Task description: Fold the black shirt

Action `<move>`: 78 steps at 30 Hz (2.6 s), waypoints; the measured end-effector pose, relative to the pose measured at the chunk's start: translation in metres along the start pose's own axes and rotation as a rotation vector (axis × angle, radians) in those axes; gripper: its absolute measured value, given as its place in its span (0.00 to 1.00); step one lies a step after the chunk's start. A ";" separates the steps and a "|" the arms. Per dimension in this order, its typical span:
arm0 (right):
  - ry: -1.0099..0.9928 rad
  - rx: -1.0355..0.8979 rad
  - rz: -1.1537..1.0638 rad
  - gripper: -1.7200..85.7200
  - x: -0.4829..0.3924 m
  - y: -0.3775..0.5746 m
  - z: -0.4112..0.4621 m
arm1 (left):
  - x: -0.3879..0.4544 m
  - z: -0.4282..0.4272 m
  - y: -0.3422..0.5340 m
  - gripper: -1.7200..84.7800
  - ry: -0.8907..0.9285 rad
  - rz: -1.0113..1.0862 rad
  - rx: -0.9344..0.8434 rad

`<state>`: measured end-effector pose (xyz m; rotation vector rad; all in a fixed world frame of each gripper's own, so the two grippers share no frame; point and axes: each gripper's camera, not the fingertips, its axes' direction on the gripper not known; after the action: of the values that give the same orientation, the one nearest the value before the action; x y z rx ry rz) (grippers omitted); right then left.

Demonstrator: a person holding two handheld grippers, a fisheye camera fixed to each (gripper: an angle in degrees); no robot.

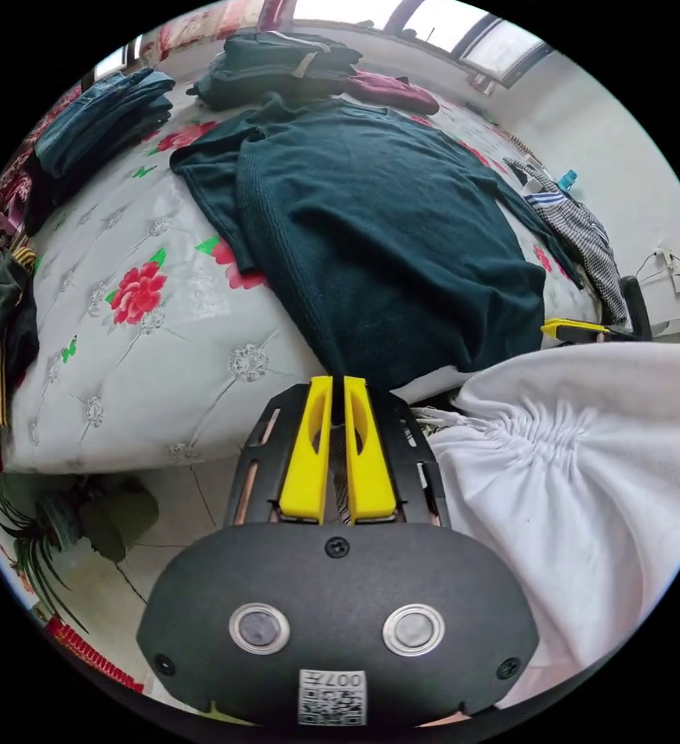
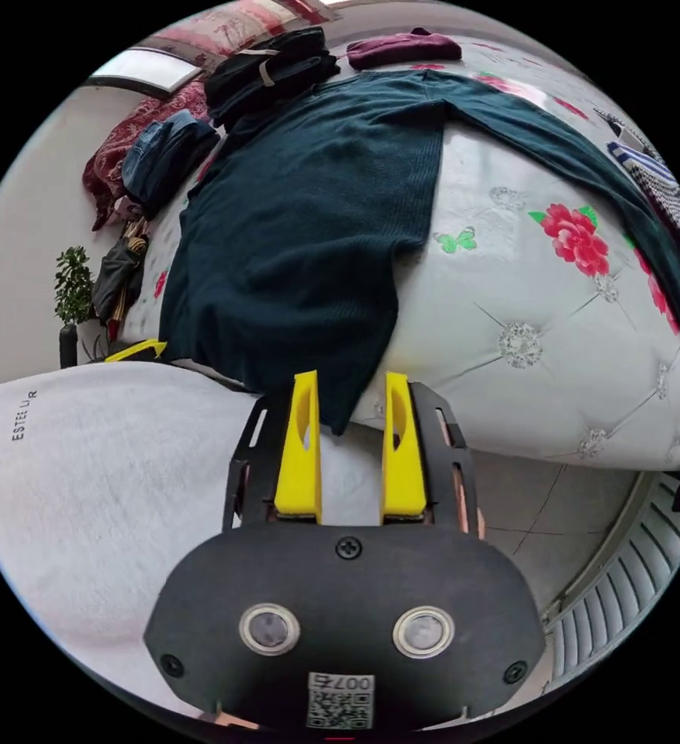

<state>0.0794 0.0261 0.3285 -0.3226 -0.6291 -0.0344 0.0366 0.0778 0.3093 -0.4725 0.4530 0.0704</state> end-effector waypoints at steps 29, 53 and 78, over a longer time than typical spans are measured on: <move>0.022 0.247 0.285 0.02 -0.039 -0.032 -0.059 | -0.117 -0.021 -0.180 0.01 -0.292 -0.116 0.245; -0.026 0.103 0.198 0.06 0.000 -0.079 0.001 | -0.022 -0.019 -0.115 0.14 -0.051 -0.014 -0.022; 0.055 -0.213 -0.066 0.02 -0.024 -0.003 0.068 | 0.048 -0.034 -0.051 0.05 -0.039 -0.091 -0.277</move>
<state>0.0209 0.0425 0.3673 -0.5053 -0.5826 -0.1738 0.0739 0.0152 0.2828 -0.7621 0.3843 0.0545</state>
